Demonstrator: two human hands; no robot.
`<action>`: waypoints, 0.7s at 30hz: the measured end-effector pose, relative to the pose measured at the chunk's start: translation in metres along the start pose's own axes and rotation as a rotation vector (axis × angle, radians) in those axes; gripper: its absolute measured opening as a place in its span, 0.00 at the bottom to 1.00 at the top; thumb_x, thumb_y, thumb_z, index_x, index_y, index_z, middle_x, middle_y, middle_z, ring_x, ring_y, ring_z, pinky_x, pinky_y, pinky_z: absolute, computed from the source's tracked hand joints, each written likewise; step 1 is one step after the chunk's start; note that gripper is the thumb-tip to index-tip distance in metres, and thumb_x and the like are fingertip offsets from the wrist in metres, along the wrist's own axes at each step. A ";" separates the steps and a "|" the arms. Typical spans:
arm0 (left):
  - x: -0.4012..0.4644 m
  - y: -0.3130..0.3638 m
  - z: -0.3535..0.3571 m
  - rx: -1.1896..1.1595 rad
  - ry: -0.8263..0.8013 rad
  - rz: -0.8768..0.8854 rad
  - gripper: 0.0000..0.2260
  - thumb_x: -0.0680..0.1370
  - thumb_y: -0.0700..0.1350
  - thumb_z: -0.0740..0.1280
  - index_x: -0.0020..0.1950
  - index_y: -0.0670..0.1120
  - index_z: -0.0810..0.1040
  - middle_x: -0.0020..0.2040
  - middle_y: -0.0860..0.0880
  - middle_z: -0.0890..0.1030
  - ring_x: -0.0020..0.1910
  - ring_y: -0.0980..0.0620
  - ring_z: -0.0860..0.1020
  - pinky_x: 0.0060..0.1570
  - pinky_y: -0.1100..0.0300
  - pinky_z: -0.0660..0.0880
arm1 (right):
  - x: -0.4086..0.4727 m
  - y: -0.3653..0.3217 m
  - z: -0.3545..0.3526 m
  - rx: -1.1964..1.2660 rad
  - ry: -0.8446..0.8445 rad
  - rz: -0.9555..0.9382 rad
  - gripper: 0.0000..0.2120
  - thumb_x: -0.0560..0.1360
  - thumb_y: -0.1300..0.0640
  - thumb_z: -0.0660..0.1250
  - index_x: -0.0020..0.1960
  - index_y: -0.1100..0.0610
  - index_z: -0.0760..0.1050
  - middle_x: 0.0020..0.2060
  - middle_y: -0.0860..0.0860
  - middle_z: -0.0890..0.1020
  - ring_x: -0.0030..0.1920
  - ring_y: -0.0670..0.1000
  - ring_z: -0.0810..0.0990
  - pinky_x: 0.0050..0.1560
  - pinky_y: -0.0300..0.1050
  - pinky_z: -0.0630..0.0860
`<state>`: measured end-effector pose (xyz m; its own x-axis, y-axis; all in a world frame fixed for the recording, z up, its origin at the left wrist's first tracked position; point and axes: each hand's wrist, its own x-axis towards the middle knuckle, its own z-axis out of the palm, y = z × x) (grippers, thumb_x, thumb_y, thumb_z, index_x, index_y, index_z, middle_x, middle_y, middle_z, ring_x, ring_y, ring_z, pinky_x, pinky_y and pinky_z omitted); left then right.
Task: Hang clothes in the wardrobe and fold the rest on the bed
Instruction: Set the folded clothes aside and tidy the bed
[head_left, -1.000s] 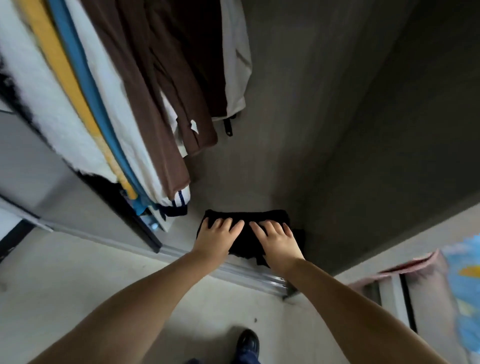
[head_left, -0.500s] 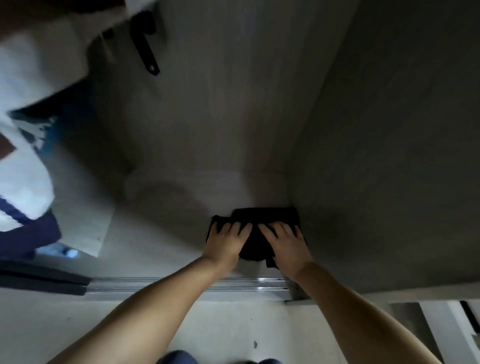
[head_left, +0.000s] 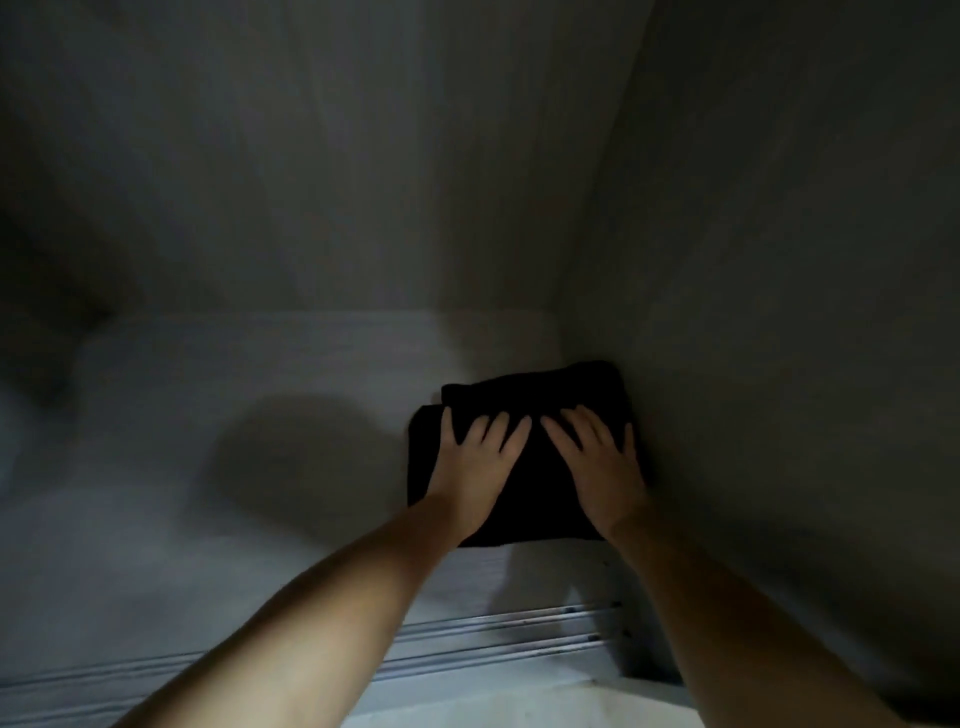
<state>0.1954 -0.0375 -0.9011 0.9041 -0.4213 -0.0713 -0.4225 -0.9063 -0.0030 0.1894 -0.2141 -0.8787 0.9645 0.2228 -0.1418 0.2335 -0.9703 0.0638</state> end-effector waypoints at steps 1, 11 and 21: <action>-0.009 0.007 0.020 -0.010 -0.051 -0.003 0.39 0.78 0.44 0.60 0.77 0.50 0.33 0.78 0.43 0.48 0.76 0.43 0.51 0.69 0.31 0.45 | -0.010 -0.002 0.014 0.007 0.013 -0.005 0.34 0.76 0.57 0.65 0.77 0.46 0.55 0.76 0.51 0.59 0.77 0.53 0.54 0.69 0.70 0.56; -0.017 0.006 0.048 -0.120 -0.319 -0.016 0.46 0.78 0.59 0.60 0.62 0.62 0.16 0.71 0.46 0.22 0.74 0.42 0.30 0.66 0.29 0.41 | -0.027 -0.004 0.038 0.006 -0.269 0.018 0.51 0.72 0.67 0.62 0.73 0.41 0.26 0.74 0.46 0.29 0.73 0.50 0.27 0.70 0.69 0.39; -0.047 -0.033 -0.192 -0.082 -0.142 -0.038 0.19 0.81 0.53 0.56 0.69 0.46 0.67 0.64 0.44 0.73 0.64 0.44 0.70 0.62 0.50 0.65 | -0.037 -0.002 -0.186 0.201 -0.363 0.093 0.14 0.79 0.57 0.56 0.62 0.57 0.74 0.57 0.60 0.80 0.57 0.60 0.78 0.54 0.48 0.74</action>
<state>0.1786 0.0057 -0.7065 0.8987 -0.3833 -0.2132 -0.3766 -0.9235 0.0727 0.1766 -0.2026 -0.6901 0.8659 0.1201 -0.4856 0.0837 -0.9918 -0.0961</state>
